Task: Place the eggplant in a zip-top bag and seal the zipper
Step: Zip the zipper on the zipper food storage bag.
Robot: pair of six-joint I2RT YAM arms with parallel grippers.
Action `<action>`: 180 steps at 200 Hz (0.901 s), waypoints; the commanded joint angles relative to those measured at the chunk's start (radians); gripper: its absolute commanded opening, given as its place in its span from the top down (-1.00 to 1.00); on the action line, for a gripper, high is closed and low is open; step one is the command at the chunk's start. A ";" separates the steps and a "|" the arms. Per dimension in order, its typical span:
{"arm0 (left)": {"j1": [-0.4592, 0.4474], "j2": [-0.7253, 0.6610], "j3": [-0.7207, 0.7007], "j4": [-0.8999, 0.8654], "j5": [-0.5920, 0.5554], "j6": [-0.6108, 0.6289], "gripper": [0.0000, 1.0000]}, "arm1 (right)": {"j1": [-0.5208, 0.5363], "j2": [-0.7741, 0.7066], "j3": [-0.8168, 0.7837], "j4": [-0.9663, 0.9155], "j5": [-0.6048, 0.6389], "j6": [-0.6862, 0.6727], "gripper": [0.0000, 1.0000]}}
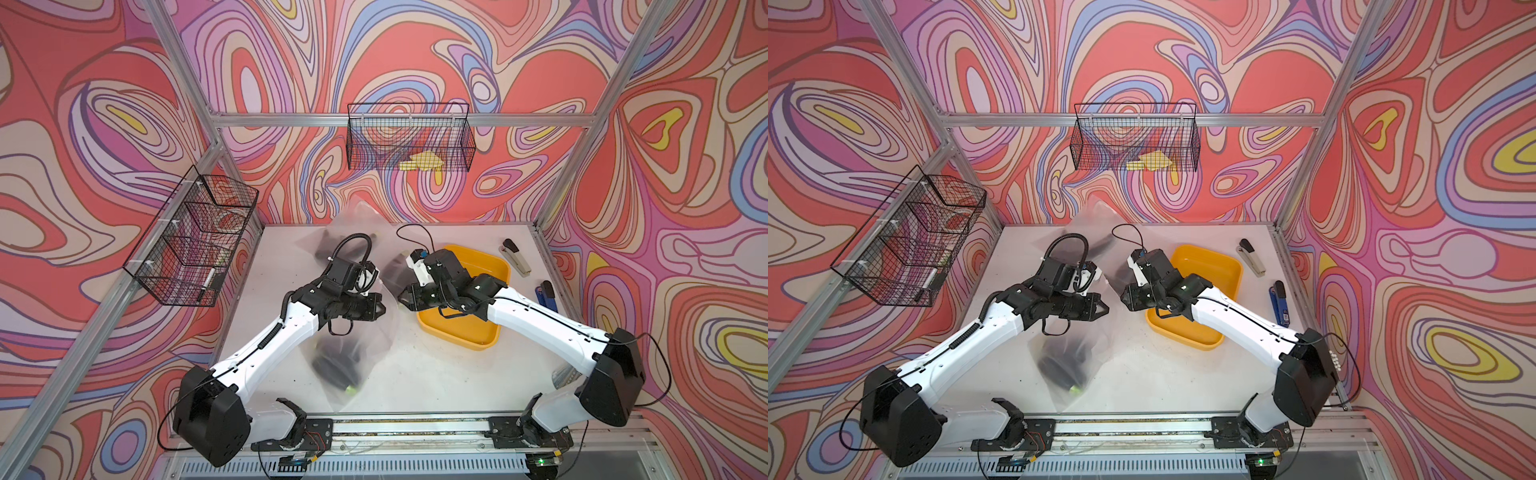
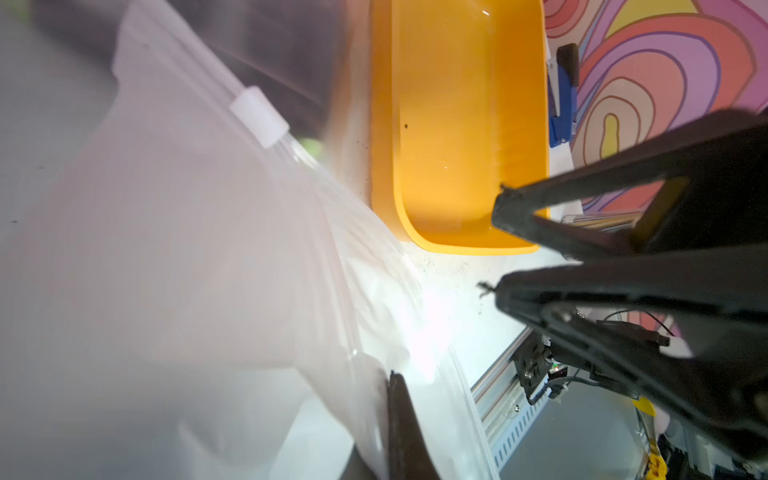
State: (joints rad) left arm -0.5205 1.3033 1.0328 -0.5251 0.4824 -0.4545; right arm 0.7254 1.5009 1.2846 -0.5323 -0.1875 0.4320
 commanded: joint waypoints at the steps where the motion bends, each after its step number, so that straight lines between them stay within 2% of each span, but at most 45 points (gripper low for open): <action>1: -0.007 0.003 -0.053 0.107 0.055 -0.039 1.00 | -0.023 0.011 0.004 0.026 -0.032 -0.066 0.14; 45: -0.017 0.005 -0.060 0.137 0.063 -0.030 1.00 | -0.023 0.129 0.102 0.044 -0.072 -0.093 0.14; 68: -0.023 0.005 -0.059 0.137 0.058 -0.029 1.00 | -0.024 0.185 0.150 -0.004 -0.034 -0.088 0.06; 127: -0.024 -0.011 -0.052 0.113 0.035 -0.025 1.00 | -0.025 0.185 0.102 0.019 -0.060 -0.088 0.16; 154: -0.024 -0.012 -0.048 0.106 0.028 -0.023 1.00 | -0.026 0.172 0.077 0.015 -0.127 -0.117 0.16; 180: -0.024 -0.016 -0.048 0.109 0.030 -0.026 1.00 | -0.026 0.186 0.059 -0.007 -0.111 -0.119 0.19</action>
State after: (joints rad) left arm -0.5419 1.3045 0.9661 -0.4183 0.5194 -0.4828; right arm 0.7013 1.6840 1.3685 -0.5213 -0.2855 0.3344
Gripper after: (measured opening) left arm 0.047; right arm 0.414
